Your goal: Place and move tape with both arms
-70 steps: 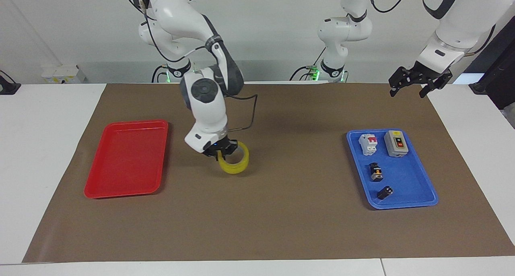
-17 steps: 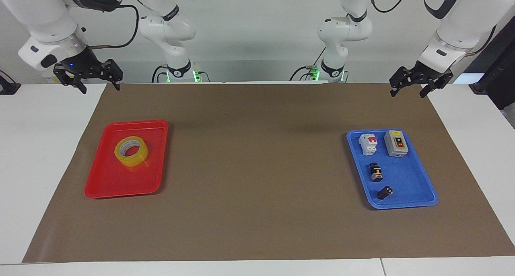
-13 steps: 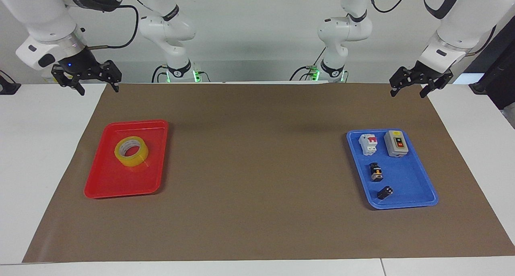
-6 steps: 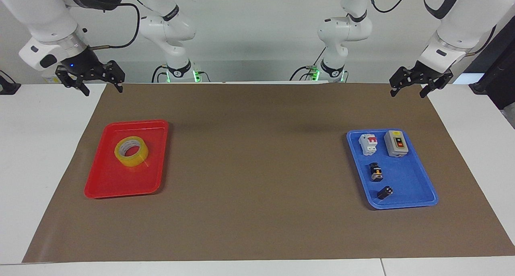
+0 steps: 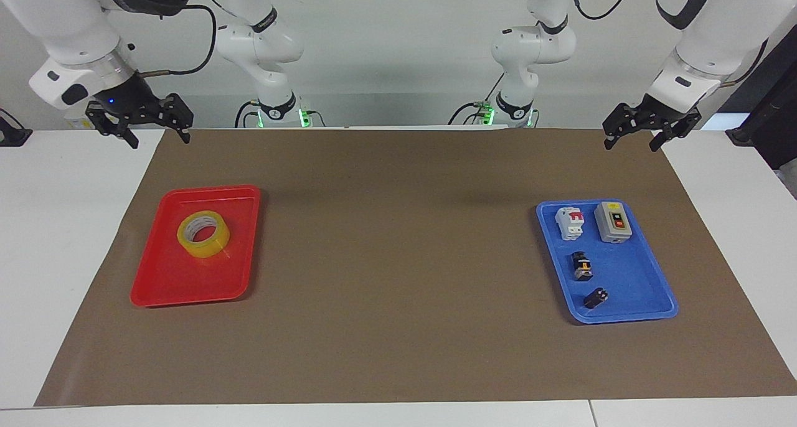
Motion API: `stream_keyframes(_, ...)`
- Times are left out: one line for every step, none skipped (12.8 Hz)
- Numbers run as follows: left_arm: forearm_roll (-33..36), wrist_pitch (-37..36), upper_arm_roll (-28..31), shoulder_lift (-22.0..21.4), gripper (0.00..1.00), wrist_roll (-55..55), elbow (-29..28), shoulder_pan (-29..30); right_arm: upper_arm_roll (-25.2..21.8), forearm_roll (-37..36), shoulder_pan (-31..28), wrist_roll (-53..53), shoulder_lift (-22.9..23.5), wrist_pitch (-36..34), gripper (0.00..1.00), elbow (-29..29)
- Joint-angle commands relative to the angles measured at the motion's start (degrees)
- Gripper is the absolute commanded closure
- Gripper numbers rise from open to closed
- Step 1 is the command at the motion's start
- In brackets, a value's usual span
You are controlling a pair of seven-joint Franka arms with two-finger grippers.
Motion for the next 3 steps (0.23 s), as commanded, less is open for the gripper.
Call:
stream_keyframes(1.2,-0.1,0.0,-0.2,0.0,-0.1,0.3,0.0,0.3,0.4,-0.6,1.1,0.3,0.3,0.0,0.5)
stream_keyframes(1.2,-0.1,0.0,-0.2,0.0,-0.1,0.3,0.0,0.3,0.4,-0.7,1.1,0.3,0.2,0.0,0.5)
stream_keyframes(1.2,-0.1,0.0,-0.2,0.0,-0.2,0.3,0.0,0.3,0.4,-0.7,1.1,0.3,0.2,0.0,0.5)
